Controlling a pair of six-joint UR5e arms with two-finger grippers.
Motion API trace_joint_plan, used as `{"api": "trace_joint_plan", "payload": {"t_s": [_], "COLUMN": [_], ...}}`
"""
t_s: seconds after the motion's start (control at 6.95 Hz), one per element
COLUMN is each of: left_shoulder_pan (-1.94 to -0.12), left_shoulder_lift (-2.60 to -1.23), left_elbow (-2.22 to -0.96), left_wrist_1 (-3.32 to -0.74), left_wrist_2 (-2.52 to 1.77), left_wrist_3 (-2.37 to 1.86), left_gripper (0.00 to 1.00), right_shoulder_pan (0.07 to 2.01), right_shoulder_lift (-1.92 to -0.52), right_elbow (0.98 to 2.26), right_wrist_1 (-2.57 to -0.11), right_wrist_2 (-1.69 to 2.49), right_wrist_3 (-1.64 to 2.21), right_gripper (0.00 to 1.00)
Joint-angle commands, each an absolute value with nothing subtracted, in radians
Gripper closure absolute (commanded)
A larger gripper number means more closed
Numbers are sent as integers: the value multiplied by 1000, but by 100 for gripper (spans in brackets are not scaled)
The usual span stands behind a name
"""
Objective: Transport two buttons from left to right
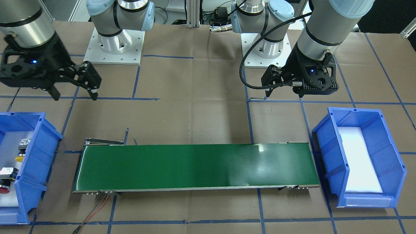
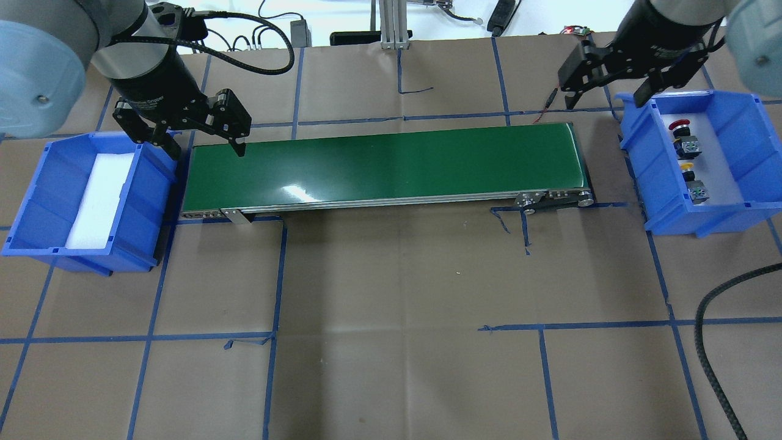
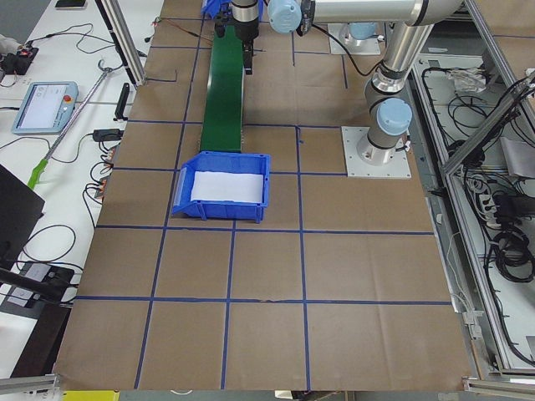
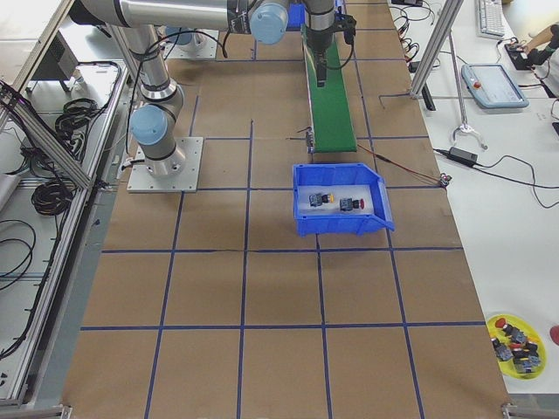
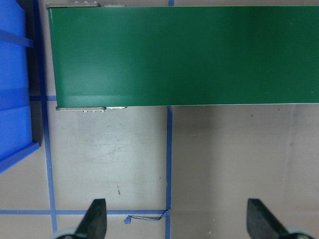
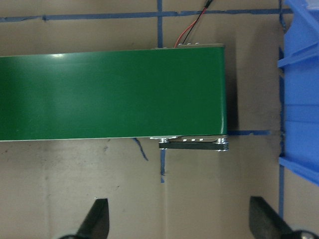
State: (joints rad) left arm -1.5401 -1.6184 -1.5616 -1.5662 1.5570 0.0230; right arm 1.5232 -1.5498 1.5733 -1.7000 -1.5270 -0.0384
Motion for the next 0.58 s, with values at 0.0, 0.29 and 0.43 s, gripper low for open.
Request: {"api": "trace_joint_plan", "payload": {"t_s": [0.0,0.29,0.43], "left_shoulder_pan": [-1540,-1540,-1540], "left_shoulder_lift": [-1618,-1618,-1618], "left_elbow": [-1565,-1565,-1562], "left_wrist_1": [-1566,-1566,-1566], "left_wrist_2": [1557,1557,1557], "left_wrist_3": [23,23,23], "left_gripper": [0,0,0], "right_shoulder_pan": [1653,1657,1657], "right_shoulder_lift": [-1560,-1575,-1581], "right_elbow": [1595,1600,1600], "right_wrist_1": [-1697,-1690,-1692], "right_wrist_2": [-1539,-1568,-1566], "right_wrist_3": [40,38,41], "right_gripper": [0,0,0]}}
